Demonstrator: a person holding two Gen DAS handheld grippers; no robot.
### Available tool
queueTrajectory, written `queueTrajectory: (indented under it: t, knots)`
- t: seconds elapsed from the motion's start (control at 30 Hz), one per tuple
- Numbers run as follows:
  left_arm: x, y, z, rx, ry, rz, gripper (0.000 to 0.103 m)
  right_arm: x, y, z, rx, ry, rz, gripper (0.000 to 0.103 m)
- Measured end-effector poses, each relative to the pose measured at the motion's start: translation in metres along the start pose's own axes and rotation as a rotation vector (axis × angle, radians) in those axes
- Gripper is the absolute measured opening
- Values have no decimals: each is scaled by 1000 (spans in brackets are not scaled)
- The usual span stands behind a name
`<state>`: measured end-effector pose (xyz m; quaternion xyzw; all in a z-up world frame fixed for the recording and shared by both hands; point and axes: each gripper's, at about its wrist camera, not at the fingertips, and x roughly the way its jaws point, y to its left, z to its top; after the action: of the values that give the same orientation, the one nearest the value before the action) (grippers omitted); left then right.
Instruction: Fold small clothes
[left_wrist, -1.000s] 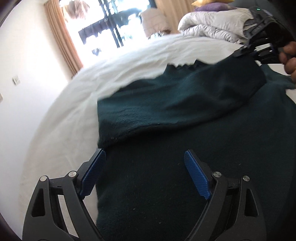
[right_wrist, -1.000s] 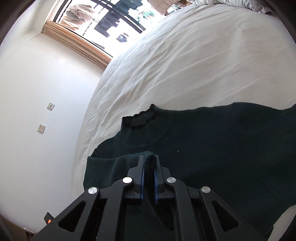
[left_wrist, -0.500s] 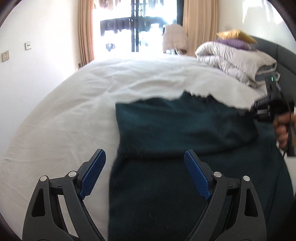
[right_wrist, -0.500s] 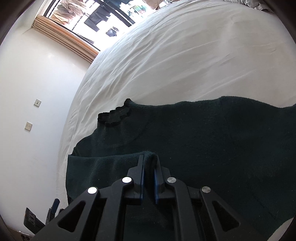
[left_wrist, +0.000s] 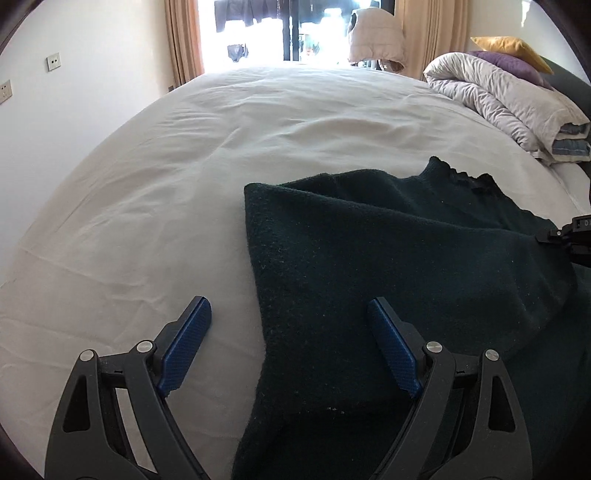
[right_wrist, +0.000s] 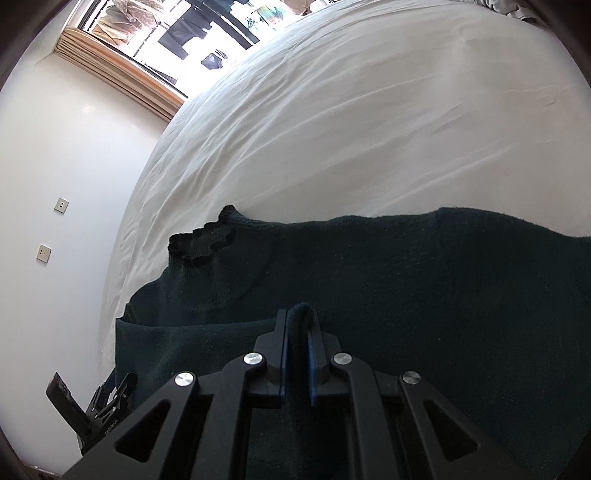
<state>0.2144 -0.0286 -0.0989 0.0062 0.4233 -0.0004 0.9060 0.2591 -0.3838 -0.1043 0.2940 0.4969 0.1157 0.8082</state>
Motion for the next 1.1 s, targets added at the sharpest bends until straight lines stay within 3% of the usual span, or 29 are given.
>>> queueTrajectory:
  t: [0.23, 0.3, 0.37, 0.4, 0.5, 0.57, 0.63, 0.73, 0.77, 0.8, 0.87, 1.0, 1.1]
  knots:
    - [9, 0, -4, 5, 17, -1, 90, -3, -19, -1, 52, -24, 49, 10]
    - [12, -1, -6, -5, 19, -10, 91, -16, -21, -1, 83, -69, -10, 15]
    - [17, -1, -4, -10, 20, -13, 93, -39, -9, -6, 48, -163, -141, 20]
    - [17, -2, -4, -8, 19, -10, 93, -50, 1, -9, 20, -199, -139, 20]
    - [20, -6, -5, 2, 15, 9, 96, -67, 41, -33, -58, -227, 21, 20]
    - [21, -6, -6, 1, 15, 10, 97, -48, 70, -53, -119, -117, 173, 20]
    - [22, -4, -7, -10, 18, -2, 98, -20, 89, -68, -155, -25, 239, 20]
    - [24, -1, -7, -23, 23, -18, 99, 15, 75, -70, -77, 53, 224, 17]
    - [24, 0, -7, -24, 24, -18, 100, 23, 61, -69, -39, 54, 186, 3]
    - [25, 0, -7, -24, 26, -20, 100, 29, 40, -66, 5, 47, 183, 0]
    - [24, 1, -7, -31, 26, -29, 100, 25, 7, -64, 105, 20, 297, 0]
    - [9, 13, 2, -84, 35, -81, 98, 8, -18, -66, 88, -60, 304, 0]
    - [-9, 29, 21, -147, -54, -63, 98, 10, -19, -70, 57, -98, 311, 0]
